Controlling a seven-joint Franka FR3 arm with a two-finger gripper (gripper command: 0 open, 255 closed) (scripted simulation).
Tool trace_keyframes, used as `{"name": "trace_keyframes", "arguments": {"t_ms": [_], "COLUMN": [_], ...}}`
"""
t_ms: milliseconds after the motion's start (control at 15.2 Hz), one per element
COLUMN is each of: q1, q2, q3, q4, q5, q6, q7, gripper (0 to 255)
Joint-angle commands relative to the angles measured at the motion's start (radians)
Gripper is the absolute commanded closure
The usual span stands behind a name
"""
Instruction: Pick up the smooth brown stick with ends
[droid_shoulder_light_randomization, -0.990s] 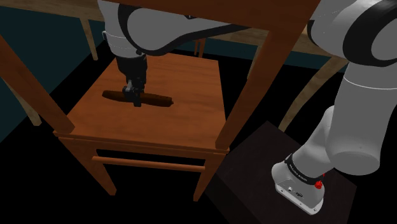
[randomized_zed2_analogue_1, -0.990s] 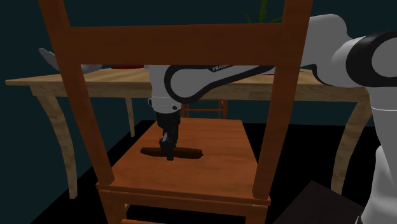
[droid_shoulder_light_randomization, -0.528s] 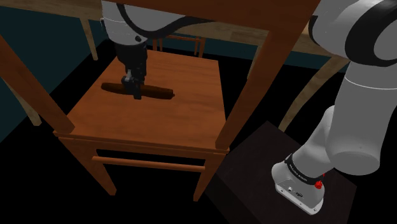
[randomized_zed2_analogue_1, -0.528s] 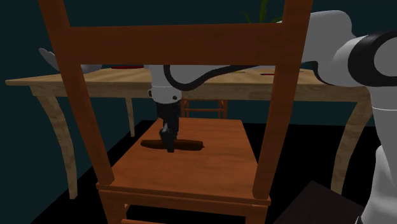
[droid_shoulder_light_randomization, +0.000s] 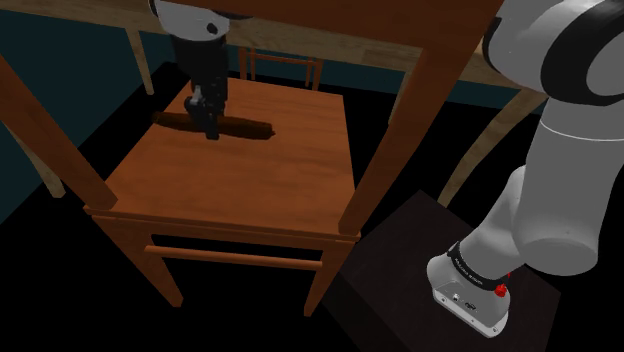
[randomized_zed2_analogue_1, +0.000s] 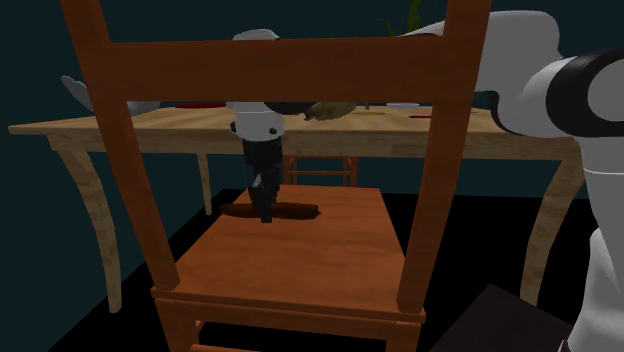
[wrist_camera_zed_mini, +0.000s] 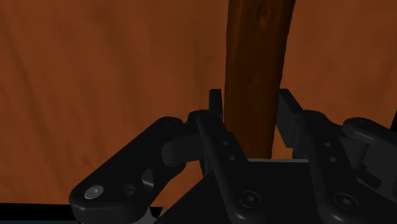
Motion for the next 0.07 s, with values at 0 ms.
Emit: {"name": "trace_keyframes", "arguments": {"t_ms": [0], "q1": [0.000], "q2": [-0.002], "q3": [0.000], "q4": [0.004], "q5": [0.001], "q6": [-0.007], "q7": [0.000], "gripper": [255]}}
